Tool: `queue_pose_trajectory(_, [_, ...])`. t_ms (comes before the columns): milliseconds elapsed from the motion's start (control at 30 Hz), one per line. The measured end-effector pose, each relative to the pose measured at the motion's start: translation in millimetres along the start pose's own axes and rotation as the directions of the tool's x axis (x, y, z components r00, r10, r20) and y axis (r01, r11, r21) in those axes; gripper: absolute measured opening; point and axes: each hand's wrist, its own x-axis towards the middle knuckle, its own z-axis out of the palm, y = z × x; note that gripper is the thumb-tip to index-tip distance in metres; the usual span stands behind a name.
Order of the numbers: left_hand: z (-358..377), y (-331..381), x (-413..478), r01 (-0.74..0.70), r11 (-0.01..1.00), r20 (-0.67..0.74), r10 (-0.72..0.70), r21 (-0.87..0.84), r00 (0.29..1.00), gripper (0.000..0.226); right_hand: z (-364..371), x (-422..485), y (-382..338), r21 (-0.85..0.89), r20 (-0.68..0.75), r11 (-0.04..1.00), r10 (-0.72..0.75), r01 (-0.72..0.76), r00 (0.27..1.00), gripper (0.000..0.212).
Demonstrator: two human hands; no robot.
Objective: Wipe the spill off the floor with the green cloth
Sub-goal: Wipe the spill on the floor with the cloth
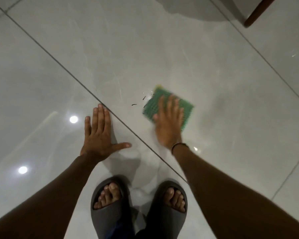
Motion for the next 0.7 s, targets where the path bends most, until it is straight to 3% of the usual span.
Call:
queue_pose_trajectory(67, [-6.4,-0.4,-0.6,-0.014,1.0,0.068,0.014,-0.005,0.998,0.165,13.1,-51.1,1.2,-0.051,0.074,0.963,-0.261,0.265,0.963,0.072])
queue_pose_trajectory(133, [-9.3,-1.7,-0.4,-0.002,1.0,0.104,0.004,-0.013,0.995,0.167,16.1,-98.3,31.4,-0.062,0.12,0.945,-0.311,0.32,0.943,0.076])
queue_pose_trajectory(167, [-10.7,-2.1,0.1,0.002,1.0,0.11,0.0,-0.014,0.994,0.167,13.6,-109.3,51.8,-0.062,0.13,0.963,-0.254,0.263,0.959,0.078])
queue_pose_trajectory(233, [-10.0,-1.0,0.0,-0.006,1.0,0.101,0.008,-0.015,0.995,0.166,1.2,-100.7,84.3,-0.042,0.098,0.999,-0.011,0.015,0.995,0.078])
queue_pose_trajectory(300, [-6.8,-2.1,-0.6,-0.005,1.0,0.064,0.006,-0.02,0.998,0.166,-13.4,-58.6,88.9,0.016,0.002,0.97,0.242,-0.242,0.97,0.076])
queue_pose_trajectory(333, [-6.8,-1.7,-1.0,-0.009,1.0,0.064,0.011,-0.026,0.998,0.166,-19.8,-31.2,80.9,0.035,-0.031,0.955,0.297,-0.296,0.954,0.075])
queue_pose_trajectory(400, [-8.4,0.4,0.9,-0.019,0.999,0.07,0.021,-0.031,0.997,0.168,-28.9,17.6,52.3,0.022,-0.055,0.981,0.194,-0.193,0.979,0.071])
queue_pose_trajectory(467, [-12.6,0.9,0.1,-0.006,0.999,0.093,0.009,-0.034,0.996,0.17,-23.8,34.6,16.9,-0.035,-0.005,0.999,-0.038,0.038,0.999,0.066])
queue_pose_trajectory(567, [-16.9,1.8,-1.1,-0.005,0.999,0.106,0.009,-0.046,0.994,0.166,-13.6,-0.9,-1.9,-0.073,0.069,0.949,-0.301,0.306,0.951,0.062])
queue_pose_trajectory(633, [-20.3,3.2,-1.3,0.005,0.999,0.132,0.0,-0.034,0.991,0.166,-14.0,-45.1,18.2,-0.093,0.121,0.939,-0.321,0.332,0.939,0.062])
queue_pose_trajectory(700, [-19.4,2.8,0.1,0.021,0.999,0.131,-0.017,-0.027,0.991,0.166,-18.1,-68.3,48.3,-0.147,0.121,0.958,-0.229,0.246,0.966,0.064])
